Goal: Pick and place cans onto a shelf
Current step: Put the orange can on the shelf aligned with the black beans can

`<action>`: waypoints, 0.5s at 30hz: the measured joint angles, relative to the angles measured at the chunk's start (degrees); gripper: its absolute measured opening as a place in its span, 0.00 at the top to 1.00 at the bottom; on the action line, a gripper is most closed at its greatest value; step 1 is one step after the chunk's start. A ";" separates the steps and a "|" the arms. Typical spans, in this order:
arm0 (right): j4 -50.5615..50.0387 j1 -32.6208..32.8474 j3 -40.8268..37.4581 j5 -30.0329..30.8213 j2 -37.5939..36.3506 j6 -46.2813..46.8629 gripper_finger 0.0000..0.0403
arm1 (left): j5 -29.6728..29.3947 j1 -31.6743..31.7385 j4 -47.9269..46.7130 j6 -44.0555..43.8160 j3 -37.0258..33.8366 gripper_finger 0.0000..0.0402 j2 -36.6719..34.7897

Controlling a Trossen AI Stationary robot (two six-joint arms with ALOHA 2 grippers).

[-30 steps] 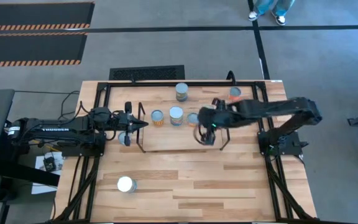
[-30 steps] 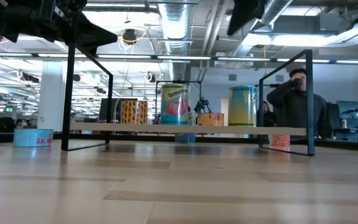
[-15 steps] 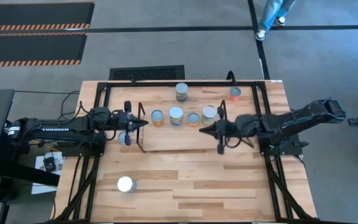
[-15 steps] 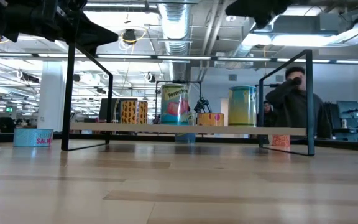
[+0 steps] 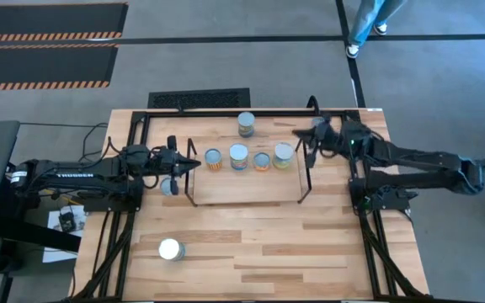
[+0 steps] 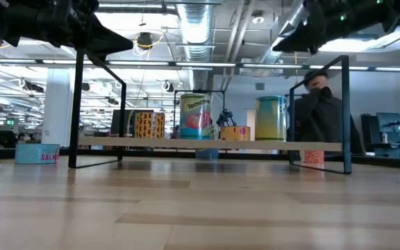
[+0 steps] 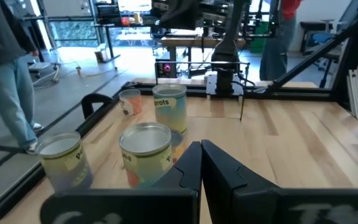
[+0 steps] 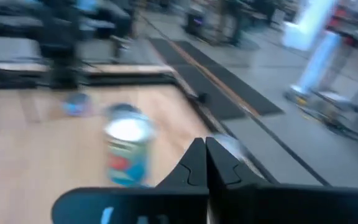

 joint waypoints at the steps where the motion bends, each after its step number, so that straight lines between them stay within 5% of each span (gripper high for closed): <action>1: -1.33 -2.06 0.02 0.00 -0.32 0.02 0.99 | -0.06 0.00 0.00 -0.51 0.00 1.00 0.00; 15: -22.19 -25.32 0.00 0.27 6.66 7.33 0.97 | -5.51 0.09 -1.03 -3.58 0.00 1.00 0.00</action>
